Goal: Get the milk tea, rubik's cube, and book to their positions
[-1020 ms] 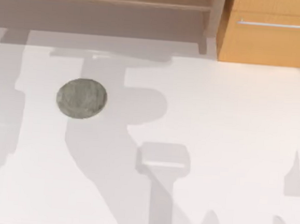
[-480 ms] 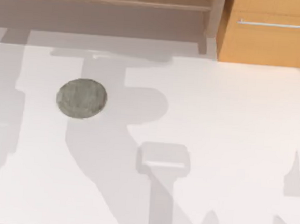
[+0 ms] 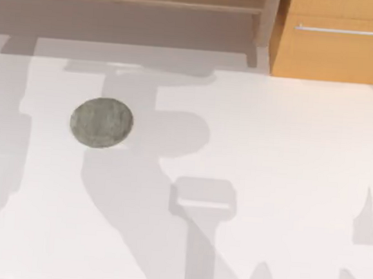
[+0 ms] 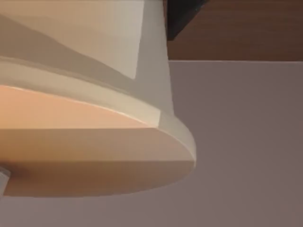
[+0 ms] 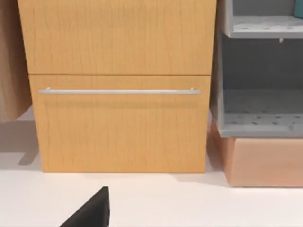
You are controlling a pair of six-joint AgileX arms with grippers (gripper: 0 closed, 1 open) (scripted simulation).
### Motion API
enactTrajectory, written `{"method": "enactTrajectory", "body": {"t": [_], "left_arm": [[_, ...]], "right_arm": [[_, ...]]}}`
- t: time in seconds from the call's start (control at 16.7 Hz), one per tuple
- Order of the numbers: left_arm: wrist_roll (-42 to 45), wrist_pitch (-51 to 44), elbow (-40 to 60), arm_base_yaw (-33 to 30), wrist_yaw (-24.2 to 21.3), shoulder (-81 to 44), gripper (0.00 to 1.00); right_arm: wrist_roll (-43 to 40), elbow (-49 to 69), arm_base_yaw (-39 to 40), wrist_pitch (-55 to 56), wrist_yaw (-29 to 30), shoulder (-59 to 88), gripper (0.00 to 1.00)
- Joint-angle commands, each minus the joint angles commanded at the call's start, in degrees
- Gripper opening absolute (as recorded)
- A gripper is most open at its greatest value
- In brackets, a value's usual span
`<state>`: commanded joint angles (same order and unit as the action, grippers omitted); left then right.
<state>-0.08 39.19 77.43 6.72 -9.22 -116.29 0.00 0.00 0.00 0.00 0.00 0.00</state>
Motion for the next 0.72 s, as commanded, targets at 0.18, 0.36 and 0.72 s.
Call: {"method": "enactTrajectory", "body": {"t": [0.18,0.36,0.72], "left_arm": [[-0.1,0.9,-5.8,0.4,-0.5,5.0,0.0],[0.1,2.3,-14.6,1.2,-1.2,11.2,0.0],[0.1,3.4,-19.3,1.8,-1.7,15.6,0.0]], "right_arm": [[0.0,0.0,0.0,0.0,0.0,0.0,1.0],[0.0,0.0,0.0,0.0,0.0,0.0,1.0],[0.0,0.0,0.0,0.0,0.0,0.0,1.0]]}}
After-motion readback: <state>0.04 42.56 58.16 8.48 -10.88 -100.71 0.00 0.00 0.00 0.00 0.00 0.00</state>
